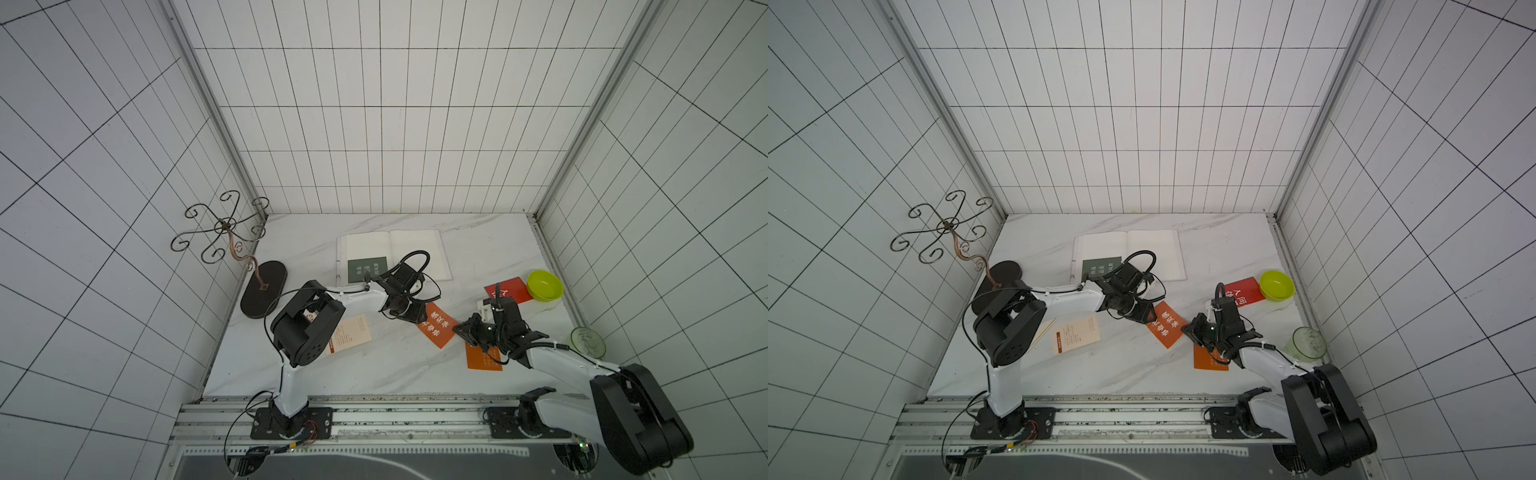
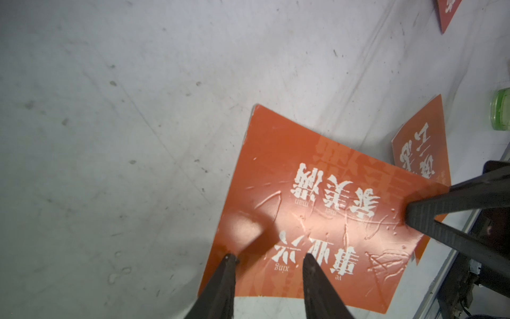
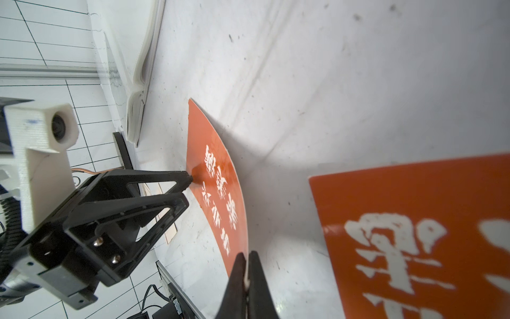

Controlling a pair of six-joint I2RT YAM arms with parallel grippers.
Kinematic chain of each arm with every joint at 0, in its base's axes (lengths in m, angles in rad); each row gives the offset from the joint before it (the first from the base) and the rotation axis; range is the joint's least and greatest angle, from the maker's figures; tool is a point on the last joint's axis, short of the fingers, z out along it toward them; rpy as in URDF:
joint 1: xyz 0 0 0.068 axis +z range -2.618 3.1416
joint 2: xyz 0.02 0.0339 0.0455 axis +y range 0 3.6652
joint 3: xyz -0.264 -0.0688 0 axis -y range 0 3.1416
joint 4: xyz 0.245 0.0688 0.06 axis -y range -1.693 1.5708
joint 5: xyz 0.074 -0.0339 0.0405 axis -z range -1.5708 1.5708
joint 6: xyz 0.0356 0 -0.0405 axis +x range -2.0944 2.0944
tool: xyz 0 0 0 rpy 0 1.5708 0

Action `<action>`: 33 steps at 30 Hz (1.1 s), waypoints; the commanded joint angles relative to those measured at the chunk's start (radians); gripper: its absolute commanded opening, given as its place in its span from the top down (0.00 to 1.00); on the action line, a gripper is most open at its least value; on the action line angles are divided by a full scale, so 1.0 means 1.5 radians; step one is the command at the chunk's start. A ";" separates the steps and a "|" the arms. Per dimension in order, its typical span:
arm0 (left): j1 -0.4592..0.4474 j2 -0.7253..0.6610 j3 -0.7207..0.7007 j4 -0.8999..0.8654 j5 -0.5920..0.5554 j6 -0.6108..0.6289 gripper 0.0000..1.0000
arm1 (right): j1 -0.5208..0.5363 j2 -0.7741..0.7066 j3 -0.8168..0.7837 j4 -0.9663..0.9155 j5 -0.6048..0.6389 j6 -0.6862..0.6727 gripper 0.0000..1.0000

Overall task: Place the photos into the photo albums
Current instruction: Pick up the photo at the center of the board, then insert the photo into the photo album.

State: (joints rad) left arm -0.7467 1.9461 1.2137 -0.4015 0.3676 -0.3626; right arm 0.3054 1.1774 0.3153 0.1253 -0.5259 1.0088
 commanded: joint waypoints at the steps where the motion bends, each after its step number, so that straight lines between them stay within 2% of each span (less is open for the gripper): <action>1: 0.024 -0.036 0.011 -0.003 -0.014 -0.004 0.59 | -0.007 -0.022 0.045 -0.068 0.007 -0.053 1.00; 8: 0.098 -0.161 0.010 0.056 -0.044 0.013 0.56 | -0.007 -0.047 0.174 -0.169 -0.025 -0.219 1.00; 13: 0.160 -0.255 -0.012 0.136 -0.026 0.033 0.52 | -0.007 -0.034 0.277 -0.213 -0.063 -0.333 1.00; 19: 0.183 -0.382 -0.074 0.272 0.001 0.098 0.49 | -0.006 -0.030 0.363 -0.212 -0.128 -0.438 1.00; 25: 0.192 -0.474 -0.122 0.338 0.110 0.139 0.39 | -0.004 -0.059 0.384 -0.148 -0.214 -0.490 1.00; 33: 0.194 -0.486 -0.108 0.270 0.292 0.185 0.39 | -0.003 -0.114 0.362 -0.041 -0.326 -0.513 1.00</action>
State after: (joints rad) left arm -0.4606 1.2160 1.0431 0.0399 0.6628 -0.1383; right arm 0.3012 1.0378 0.7830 -0.0280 -0.9161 0.2882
